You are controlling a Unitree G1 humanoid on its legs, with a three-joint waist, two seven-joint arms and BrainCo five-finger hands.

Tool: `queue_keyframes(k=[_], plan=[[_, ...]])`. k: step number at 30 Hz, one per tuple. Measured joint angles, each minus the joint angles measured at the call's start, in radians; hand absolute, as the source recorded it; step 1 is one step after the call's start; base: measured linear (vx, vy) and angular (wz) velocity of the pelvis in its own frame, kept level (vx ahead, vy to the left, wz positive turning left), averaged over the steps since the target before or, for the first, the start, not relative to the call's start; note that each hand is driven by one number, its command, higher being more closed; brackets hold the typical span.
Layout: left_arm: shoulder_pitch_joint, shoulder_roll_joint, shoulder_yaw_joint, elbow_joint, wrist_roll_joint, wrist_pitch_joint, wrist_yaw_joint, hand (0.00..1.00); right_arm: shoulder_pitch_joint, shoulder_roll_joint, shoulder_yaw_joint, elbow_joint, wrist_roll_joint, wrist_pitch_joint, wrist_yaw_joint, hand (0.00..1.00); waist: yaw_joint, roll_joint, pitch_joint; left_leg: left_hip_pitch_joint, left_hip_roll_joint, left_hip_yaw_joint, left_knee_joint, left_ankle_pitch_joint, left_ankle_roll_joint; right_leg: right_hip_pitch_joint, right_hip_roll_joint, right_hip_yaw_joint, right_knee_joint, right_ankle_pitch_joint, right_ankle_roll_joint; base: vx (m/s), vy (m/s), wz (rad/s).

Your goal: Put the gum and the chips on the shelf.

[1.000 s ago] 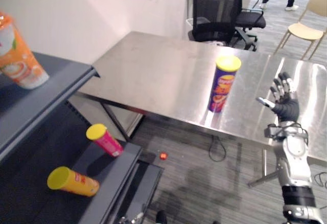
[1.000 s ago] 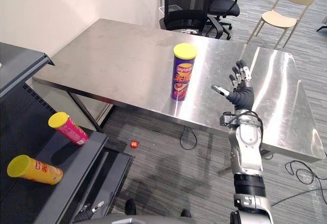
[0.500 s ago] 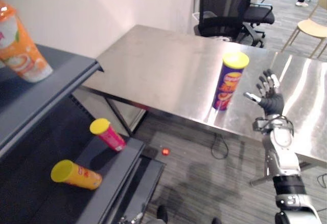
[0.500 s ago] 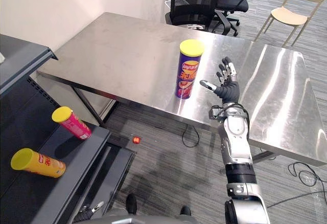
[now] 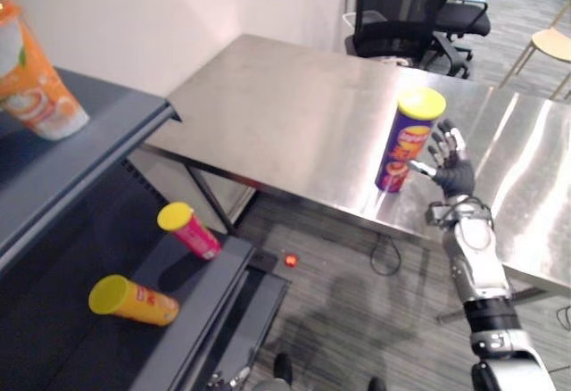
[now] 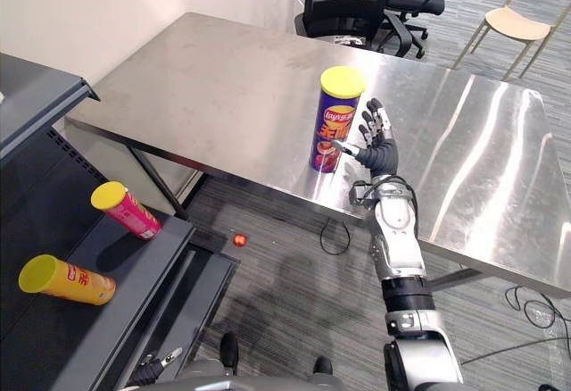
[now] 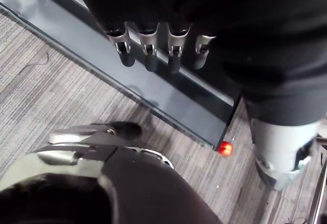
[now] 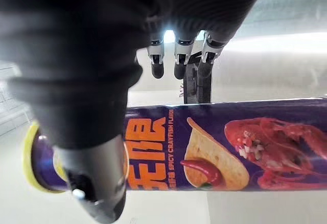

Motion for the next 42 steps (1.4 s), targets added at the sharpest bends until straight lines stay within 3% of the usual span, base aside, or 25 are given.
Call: queue_keyframes(k=[11,12,35,42], plan=[[0.0,0.0,0.0,-0.009,0.0,0.0,0.003,0.0,-0.047,0.001,0.042,0.016,-0.001,0.025,-0.003,0.0,0.005,-0.001,0.024,-0.001,0.001,-0.004,0.0,0.0,0.0,0.001,0.002,-0.004,-0.001,-0.001,-0.002,0.0,0.0,0.0],[0.0,0.0,0.0,-0.01,0.0,0.0,0.003,0.0,-0.06,0.001,0.045,0.025,-0.002,0.026,-0.003,1.0,0.006,-0.001,0.025,-0.001,0.001,-0.005,0.0,0.0,0.0,0.002,0.002,-0.006,-0.001,-0.001,-0.002,0.0,0.0,0.03],[-0.009,0.001,0.0,-0.013,0.0,0.001,0.009,0.0,-0.156,0.001,0.07,0.071,-0.04,0.032,-0.026,1.0,0.013,-0.003,0.049,-0.007,0.002,-0.026,0.0,0.001,-0.001,0.008,0.003,-0.028,-0.002,-0.001,-0.002,0.0,-0.003,0.02],[-0.008,-0.002,-0.002,-0.052,0.0,0.007,0.011,0.0,-0.072,-0.002,0.012,-0.157,-0.037,0.036,-0.028,1.0,-0.002,-0.002,0.048,-0.012,0.011,-0.075,0.004,0.013,-0.005,0.018,0.011,-0.056,0.025,-0.001,-0.002,-0.01,-0.015,0.18]])
